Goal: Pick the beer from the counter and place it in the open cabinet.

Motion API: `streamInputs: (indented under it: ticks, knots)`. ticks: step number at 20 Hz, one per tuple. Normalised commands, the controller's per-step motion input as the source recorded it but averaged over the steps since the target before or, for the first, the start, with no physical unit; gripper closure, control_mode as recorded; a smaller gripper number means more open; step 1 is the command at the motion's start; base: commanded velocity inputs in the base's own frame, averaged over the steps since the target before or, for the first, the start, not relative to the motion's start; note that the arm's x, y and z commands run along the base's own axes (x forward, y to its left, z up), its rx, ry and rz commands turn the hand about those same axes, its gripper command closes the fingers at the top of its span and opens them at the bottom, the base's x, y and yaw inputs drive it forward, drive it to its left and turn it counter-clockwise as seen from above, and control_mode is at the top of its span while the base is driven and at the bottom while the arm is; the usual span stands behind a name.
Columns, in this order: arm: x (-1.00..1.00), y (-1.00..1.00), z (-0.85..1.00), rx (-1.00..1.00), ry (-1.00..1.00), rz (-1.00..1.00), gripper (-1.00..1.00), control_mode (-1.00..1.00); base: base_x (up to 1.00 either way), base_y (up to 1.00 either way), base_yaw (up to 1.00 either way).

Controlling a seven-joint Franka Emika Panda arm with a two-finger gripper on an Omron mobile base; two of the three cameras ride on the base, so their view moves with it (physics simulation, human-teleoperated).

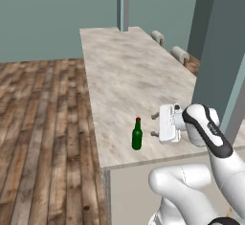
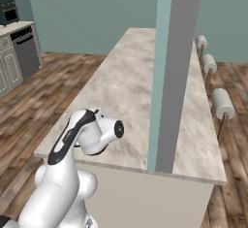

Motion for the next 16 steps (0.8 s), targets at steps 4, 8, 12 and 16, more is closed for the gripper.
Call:
streamInputs:
  ticks: [4, 8, 12, 16]
  knots:
    - [0.05, 0.00, -0.08, 0.03, 0.01, 0.00, -1.00, -1.00, 0.00, 0.00, 0.00]
    - [0.00, 0.00, -0.04, 0.00, 0.01, 0.00, -1.00, -1.00, 0.00, 0.00, 0.00]
    - [0.00, 0.00, 0.00, 0.00, 0.03, 0.00, -1.00, -1.00, 0.00, 0.00, 0.00]
    - [0.02, 0.00, -0.03, 0.01, 0.02, 0.00, -1.00, -1.00, 0.00, 0.00, 0.00]
